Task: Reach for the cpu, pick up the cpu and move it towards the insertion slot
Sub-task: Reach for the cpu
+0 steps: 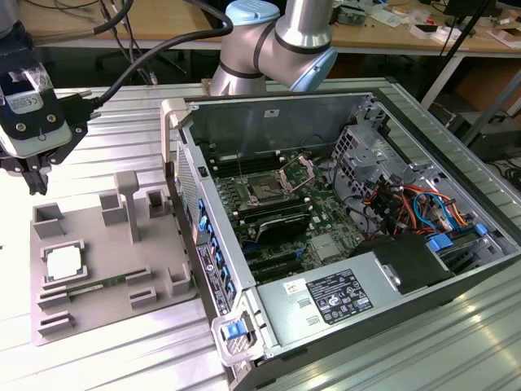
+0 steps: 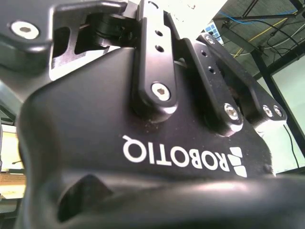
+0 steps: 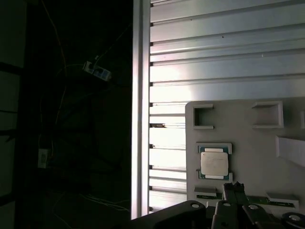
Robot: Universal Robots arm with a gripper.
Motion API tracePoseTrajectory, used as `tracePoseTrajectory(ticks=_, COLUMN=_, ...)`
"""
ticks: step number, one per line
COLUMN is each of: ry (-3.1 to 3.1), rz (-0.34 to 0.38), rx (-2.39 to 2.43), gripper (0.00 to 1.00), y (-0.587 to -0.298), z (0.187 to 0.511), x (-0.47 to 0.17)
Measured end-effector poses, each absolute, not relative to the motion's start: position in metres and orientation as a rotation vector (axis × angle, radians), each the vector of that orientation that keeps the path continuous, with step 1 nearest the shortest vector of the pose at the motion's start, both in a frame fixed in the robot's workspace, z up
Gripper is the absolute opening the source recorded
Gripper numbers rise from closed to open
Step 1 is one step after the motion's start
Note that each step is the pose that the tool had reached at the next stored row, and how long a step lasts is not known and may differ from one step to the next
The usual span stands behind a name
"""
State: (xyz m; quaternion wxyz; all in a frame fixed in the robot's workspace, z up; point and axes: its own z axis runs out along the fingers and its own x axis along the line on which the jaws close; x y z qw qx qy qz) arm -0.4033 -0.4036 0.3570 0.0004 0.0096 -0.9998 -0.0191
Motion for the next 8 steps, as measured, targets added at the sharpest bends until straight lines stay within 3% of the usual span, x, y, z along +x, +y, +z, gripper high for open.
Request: tracePoseTrajectory(ticks=8, ry=-3.140, rz=-0.060, rx=0.030, gripper=0.11, y=-0.4036, z=0.3554, x=-0.4038)
